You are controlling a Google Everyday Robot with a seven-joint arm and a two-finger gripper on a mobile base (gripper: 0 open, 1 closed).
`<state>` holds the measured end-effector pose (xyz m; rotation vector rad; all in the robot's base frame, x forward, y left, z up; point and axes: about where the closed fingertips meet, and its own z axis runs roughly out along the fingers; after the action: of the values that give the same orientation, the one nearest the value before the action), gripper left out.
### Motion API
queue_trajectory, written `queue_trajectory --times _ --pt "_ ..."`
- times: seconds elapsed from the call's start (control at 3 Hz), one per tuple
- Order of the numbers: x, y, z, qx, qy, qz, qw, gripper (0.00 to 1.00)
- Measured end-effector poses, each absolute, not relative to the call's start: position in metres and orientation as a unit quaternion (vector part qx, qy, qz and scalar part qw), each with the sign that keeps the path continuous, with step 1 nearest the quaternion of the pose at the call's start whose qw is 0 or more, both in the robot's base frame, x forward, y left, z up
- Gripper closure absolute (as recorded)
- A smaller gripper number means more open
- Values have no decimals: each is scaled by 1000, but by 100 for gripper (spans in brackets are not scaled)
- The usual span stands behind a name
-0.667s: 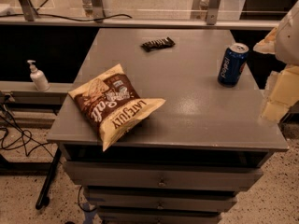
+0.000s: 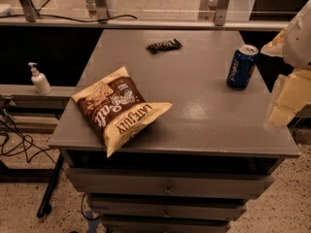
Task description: Move brown chip bag near pepsi can
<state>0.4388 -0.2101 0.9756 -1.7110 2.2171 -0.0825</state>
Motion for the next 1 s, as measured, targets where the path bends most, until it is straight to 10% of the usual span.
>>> queue_trajectory --times 1.0 --pt "443 -129 928 -572 756 86 306 0"
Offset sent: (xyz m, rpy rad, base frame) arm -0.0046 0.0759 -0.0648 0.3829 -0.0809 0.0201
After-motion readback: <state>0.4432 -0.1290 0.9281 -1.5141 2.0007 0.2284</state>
